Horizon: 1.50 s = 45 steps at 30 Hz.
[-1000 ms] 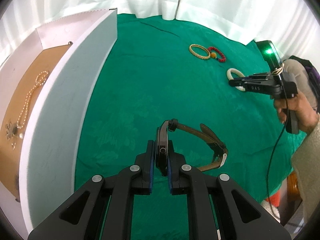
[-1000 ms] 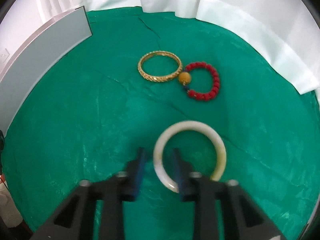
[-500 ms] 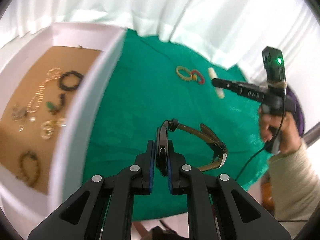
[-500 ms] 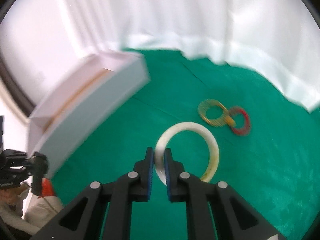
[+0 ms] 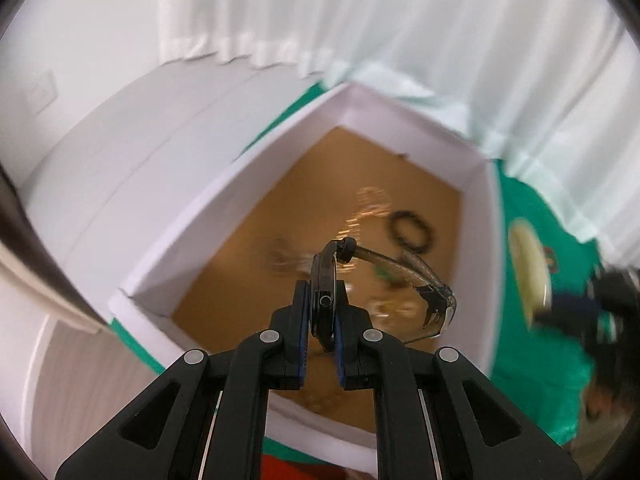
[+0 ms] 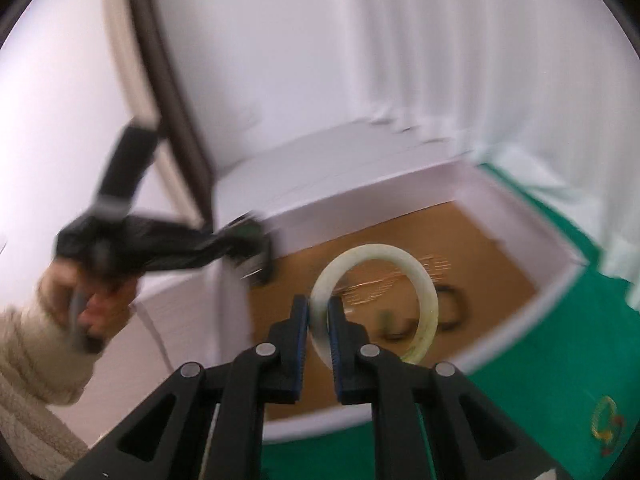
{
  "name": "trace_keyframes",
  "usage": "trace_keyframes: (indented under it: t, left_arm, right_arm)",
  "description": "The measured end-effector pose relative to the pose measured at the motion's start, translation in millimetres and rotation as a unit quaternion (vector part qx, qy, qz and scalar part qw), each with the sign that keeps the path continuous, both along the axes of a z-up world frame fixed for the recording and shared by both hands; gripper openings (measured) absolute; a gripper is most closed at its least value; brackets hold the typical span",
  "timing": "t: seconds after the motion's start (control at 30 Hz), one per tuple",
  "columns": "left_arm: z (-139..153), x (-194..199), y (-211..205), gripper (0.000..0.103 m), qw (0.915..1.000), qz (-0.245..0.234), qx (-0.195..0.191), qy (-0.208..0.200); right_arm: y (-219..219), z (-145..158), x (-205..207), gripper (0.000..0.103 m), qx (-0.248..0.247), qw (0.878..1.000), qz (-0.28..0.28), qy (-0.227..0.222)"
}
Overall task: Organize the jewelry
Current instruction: 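Carry the watch and white bangle into the white box and open both tools, then withdraw both tools from the box back over the green mat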
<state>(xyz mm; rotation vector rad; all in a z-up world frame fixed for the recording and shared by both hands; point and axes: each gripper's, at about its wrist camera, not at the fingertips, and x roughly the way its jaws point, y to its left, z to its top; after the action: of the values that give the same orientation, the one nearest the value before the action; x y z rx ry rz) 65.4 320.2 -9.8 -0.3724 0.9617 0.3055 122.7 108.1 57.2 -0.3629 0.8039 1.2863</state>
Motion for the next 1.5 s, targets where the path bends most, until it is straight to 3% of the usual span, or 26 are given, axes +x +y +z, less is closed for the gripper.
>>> trace_keyframes:
  t: [0.13,0.27,0.37,0.4,0.43,0.5,0.53,0.63,0.77,1.17,1.33,1.5]
  left_arm:
    - [-38.1,10.2,20.7,0.009,0.9993,0.01,-0.005,0.037]
    - [-64.5,14.7,28.0,0.009,0.998,0.012,-0.008,0.061]
    - [-69.3,16.5,23.2,0.013,0.9972,0.011,0.023,0.07]
    - [-67.9,14.9,20.6,0.026,0.997,0.014,0.036,0.067]
    - [-65.5,12.7,17.8,0.05,0.9968,0.018,0.046,0.063]
    - [-54.1,3.6,12.4,0.071,0.996,0.031,0.071,0.046]
    - [-49.5,-0.1,7.7,0.074,0.9952,0.035,0.083,0.039]
    - [-40.2,-4.0,-4.8,0.08,0.9945,0.036,0.096,0.023]
    - [-30.2,-4.8,-32.3,0.085,0.9916,0.03,0.126,0.01]
    - [2.6,-10.8,-106.9,0.087,0.9864,-0.016,0.161,-0.029]
    - [10.4,-12.0,-137.4,0.089,0.9867,-0.042,0.151,-0.045]
    - [11.2,-16.8,-178.9,0.096,0.9874,-0.085,0.114,-0.069]
  right_arm:
    - [49.0,-48.3,-37.1,0.011,-0.091,0.994,0.062,-0.01]
    - [64.9,-93.3,-46.8,0.012,-0.178,0.981,0.067,-0.019]
    - [71.7,-114.1,-45.6,0.015,-0.223,0.972,0.066,-0.024]
    - [70.5,-113.6,-44.6,0.027,-0.223,0.972,0.064,-0.024]
    - [69.4,-108.6,-45.9,0.046,-0.22,0.973,0.059,-0.023]
    - [61.0,-95.8,-43.8,0.055,-0.201,0.978,0.044,-0.024]
    - [54.9,-87.6,-41.6,0.055,-0.19,0.981,0.033,-0.022]
    - [39.2,-68.9,-32.6,0.055,-0.163,0.986,0.004,-0.016]
    - [-1.4,-46.5,-33.7,0.055,-0.132,0.989,-0.056,-0.047]
    - [-109.8,-33.0,-34.9,0.058,-0.104,0.974,-0.188,-0.072]
    - [-149.0,-36.1,-40.6,0.058,-0.1,0.965,-0.232,-0.075]
    - [-187.4,-52.0,-48.8,0.058,-0.108,0.951,-0.281,-0.076]
